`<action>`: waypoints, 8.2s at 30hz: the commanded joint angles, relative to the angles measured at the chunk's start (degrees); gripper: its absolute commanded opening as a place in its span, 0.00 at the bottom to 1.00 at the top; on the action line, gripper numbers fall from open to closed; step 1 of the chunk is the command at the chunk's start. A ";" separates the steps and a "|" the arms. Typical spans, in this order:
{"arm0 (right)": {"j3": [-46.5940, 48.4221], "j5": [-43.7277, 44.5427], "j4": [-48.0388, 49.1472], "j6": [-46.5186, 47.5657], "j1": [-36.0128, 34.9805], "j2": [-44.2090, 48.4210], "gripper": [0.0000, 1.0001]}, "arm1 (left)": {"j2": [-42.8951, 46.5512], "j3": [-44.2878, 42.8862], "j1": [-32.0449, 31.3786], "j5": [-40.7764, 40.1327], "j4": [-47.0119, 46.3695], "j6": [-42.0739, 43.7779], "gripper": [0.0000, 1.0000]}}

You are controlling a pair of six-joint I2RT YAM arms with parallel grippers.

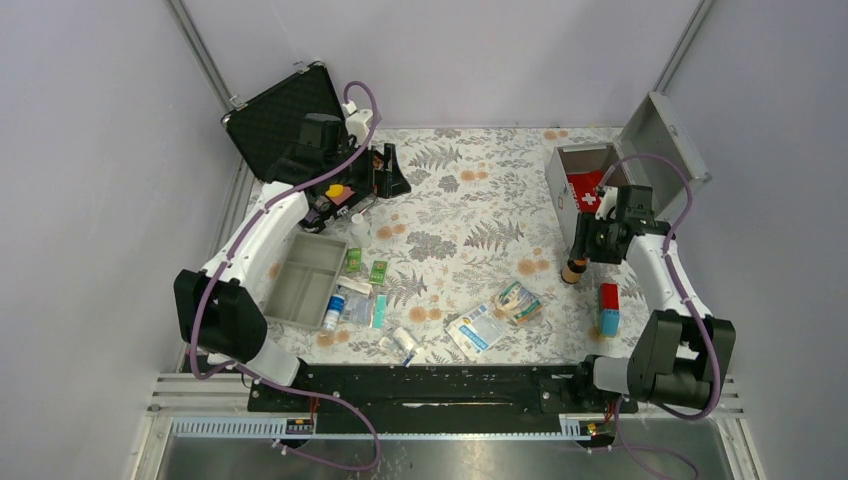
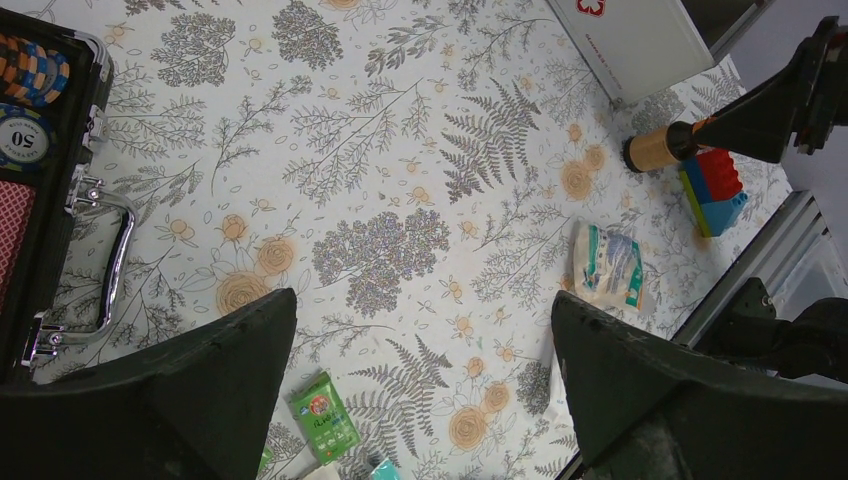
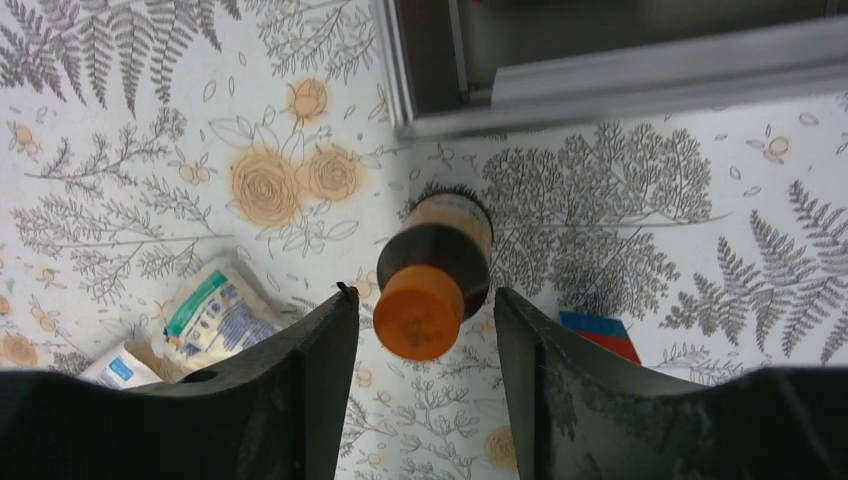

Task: Organize the medicine kit
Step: Pick up the pill bottle at the center of the board, then place the pill bottle in the medicine box, then move the medicine box to the center of the board.

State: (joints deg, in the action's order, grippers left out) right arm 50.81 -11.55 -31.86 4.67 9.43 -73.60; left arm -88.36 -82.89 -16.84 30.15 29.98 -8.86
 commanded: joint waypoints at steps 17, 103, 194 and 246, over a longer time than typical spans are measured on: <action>1.03 3.95 -1.49 1.74 -0.03 -0.29 0.49 | -0.29 -0.66 0.12 2.80 -3.91 -1.64 0.97; 44.40 12.26 -21.23 15.99 5.33 -34.93 0.52 | 4.45 1.21 1.64 -17.53 3.35 10.74 0.99; 54.93 15.57 -37.64 14.94 -1.93 -43.60 0.39 | 5.29 3.82 2.78 -15.08 3.16 9.57 0.98; 41.00 -1.55 -30.49 17.62 -28.33 -29.56 0.00 | 5.17 5.02 2.79 -13.81 2.37 9.04 0.99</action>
State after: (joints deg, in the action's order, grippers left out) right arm 94.80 -8.93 -61.76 20.32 -15.62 -109.32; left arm -84.58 -78.28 -14.24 15.68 34.85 0.40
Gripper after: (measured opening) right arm 0.362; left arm 0.985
